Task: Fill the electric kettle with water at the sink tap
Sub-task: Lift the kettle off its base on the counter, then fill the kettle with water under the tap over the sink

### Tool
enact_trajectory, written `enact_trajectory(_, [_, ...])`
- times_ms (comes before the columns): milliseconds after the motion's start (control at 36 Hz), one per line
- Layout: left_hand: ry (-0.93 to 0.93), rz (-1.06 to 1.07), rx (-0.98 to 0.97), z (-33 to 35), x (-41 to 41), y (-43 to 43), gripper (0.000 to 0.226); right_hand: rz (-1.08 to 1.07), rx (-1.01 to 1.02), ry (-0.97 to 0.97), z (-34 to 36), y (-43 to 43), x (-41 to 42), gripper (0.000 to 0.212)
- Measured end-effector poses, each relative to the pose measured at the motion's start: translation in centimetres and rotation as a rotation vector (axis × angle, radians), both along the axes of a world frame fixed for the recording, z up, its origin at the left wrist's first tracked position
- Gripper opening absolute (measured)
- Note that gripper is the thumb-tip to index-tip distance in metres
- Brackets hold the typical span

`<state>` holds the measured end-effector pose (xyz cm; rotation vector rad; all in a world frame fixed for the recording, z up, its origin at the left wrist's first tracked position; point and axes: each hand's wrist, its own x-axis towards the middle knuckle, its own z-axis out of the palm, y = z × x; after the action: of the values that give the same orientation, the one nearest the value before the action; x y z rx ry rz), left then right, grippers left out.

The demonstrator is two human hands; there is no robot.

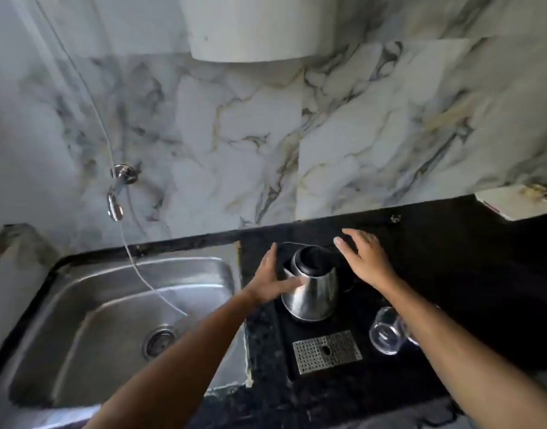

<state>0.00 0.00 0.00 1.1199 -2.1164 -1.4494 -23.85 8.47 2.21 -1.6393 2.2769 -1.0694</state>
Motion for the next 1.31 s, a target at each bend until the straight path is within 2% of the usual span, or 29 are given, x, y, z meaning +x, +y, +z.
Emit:
enact_trajectory(83, [0.121, 0.05, 0.173, -2.4, -1.9, 0.7, 0.118, -0.103, 0.06, -0.311, -2.5, 0.7, -2.1, 0.043])
enact_trajectory(167, [0.167, 0.099, 0.235, -3.8, -2.7, 1.0, 0.115, -0.135, 0.189, -0.524, -4.2, 1.0, -2.0, 0.06])
enact_trajectory(250, [0.18, 0.117, 0.229, -4.7, -2.9, 0.7, 0.108, -0.163, 0.125, -0.662, -5.4, 0.1, -2.1, 0.066])
enact_trajectory(306, [0.174, 0.138, 0.229, -5.5, -3.0, 0.5, 0.095, -0.178, 0.115, -0.786, -5.9, -0.5, -2.4, 0.067])
enact_trajectory(389, [0.141, 0.166, 0.234, -6.1, -3.0, 0.8, 0.077, -0.191, 0.039, -0.921, -6.8, -1.1, -2.6, 0.054])
enact_trajectory(500, [0.19, 0.206, 0.235, -6.7, -3.3, 0.8, 0.073, -0.222, -0.067, -1.114, -7.1, -2.2, -2.1, 0.046])
enact_trajectory(639, [0.262, 0.211, 0.242, -5.4, -3.1, -0.2, 0.081, -0.214, -0.18, -1.181, -5.9, -3.8, -1.6, 0.043])
enact_trajectory(806, [0.334, 0.253, 0.155, -0.1, -1.2, -2.9, 0.085, -0.074, -0.241, -1.207, -1.5, -7.9, -0.1, 0.045])
enact_trajectory(917, [0.325, 0.336, 0.067, 3.2, 2.5, -4.8, 0.114, -0.053, -0.238, -1.236, 1.2, -11.6, 3.4, 0.045])
enact_trajectory(944, [0.308, 0.378, -0.006, 4.0, 3.5, -5.1, 0.112, -0.062, -0.229, -1.238, 1.6, -12.5, 4.4, 0.049])
enact_trajectory(1056, [0.05, 0.414, -0.55, 6.6, 8.2, -7.0, 0.076, -0.092, -0.196, -1.231, 2.5, -15.6, 9.4, 0.056])
enact_trajectory(1111, [-0.111, 0.418, -0.708, 7.6, 9.7, -7.8, 0.073, -0.104, -0.192, -1.229, 2.5, -16.7, 11.8, 0.055])
enact_trajectory(1222, [-0.367, 0.502, -0.799, 8.3, 12.8, -9.6, 0.076, -0.093, -0.183, -1.252, 2.2, -19.2, 17.7, 0.054])
enact_trajectory(1306, [-0.347, 0.557, -0.706, 8.1, 15.2, -11.4, 0.071, -0.108, -0.184, -1.269, 1.8, -20.8, 21.7, 0.053])
